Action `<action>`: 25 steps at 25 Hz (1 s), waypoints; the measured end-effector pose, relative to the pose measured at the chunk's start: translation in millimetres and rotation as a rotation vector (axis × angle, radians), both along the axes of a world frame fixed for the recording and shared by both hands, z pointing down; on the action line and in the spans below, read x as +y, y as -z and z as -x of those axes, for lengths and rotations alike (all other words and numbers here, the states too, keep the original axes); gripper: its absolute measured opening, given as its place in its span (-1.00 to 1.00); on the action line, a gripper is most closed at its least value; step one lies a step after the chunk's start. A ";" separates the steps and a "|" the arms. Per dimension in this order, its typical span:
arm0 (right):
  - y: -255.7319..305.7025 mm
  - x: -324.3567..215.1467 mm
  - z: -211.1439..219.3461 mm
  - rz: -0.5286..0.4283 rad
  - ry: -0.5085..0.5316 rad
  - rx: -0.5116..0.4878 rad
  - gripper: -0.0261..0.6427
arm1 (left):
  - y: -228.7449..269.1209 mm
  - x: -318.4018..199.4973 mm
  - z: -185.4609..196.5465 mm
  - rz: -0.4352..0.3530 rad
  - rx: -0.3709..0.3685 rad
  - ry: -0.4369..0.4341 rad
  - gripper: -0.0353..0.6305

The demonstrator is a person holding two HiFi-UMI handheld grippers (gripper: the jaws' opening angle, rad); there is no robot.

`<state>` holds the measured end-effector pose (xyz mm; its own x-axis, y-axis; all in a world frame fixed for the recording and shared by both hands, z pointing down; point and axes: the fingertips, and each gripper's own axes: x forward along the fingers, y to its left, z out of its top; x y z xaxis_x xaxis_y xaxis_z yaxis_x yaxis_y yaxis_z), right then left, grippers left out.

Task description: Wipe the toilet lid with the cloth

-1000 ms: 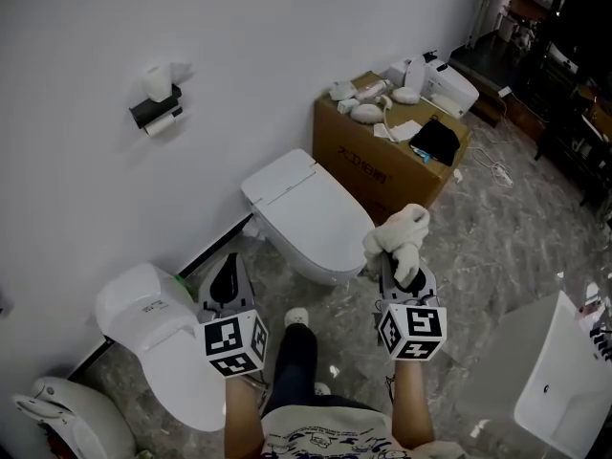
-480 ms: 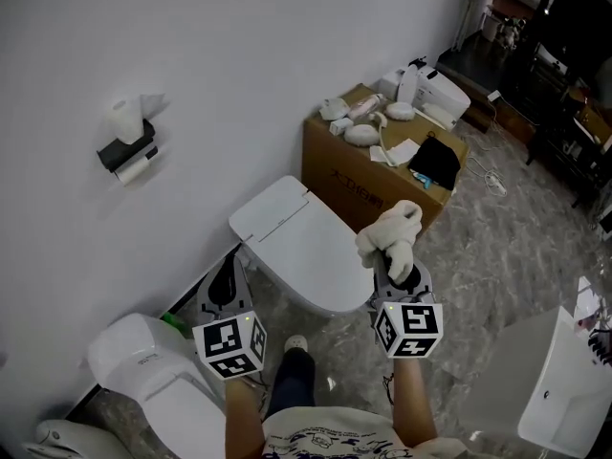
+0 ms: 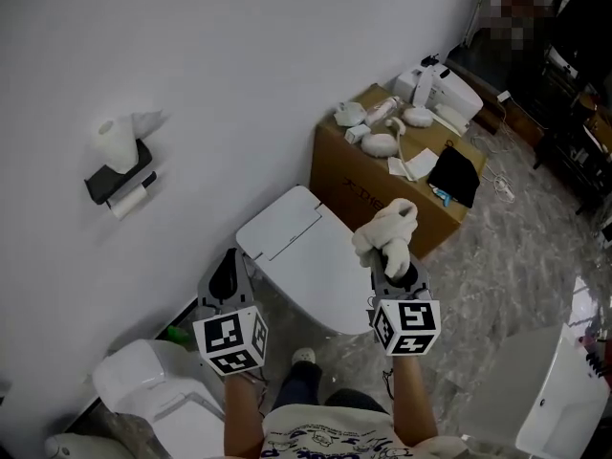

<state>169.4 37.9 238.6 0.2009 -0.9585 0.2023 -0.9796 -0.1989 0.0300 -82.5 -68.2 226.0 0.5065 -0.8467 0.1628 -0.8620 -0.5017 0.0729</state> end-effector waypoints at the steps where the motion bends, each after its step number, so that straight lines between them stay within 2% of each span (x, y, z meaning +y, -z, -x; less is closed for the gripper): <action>1: -4.8 -7.7 1.0 0.010 -0.002 -0.005 -0.60 | -3.7 -7.0 1.5 0.007 -0.003 0.002 -0.86; 10: -47.9 -59.0 15.4 0.101 0.027 -0.038 -0.59 | -45.8 -46.5 28.0 0.086 -0.027 0.055 -0.86; 17: -76.6 -98.2 22.8 0.165 0.097 -0.034 -0.60 | -71.3 -69.3 44.8 0.121 -0.044 0.112 -0.86; 25: -120.0 -145.4 20.8 0.252 0.206 -0.021 -0.60 | -106.6 -97.6 43.5 0.166 -0.063 0.179 -0.86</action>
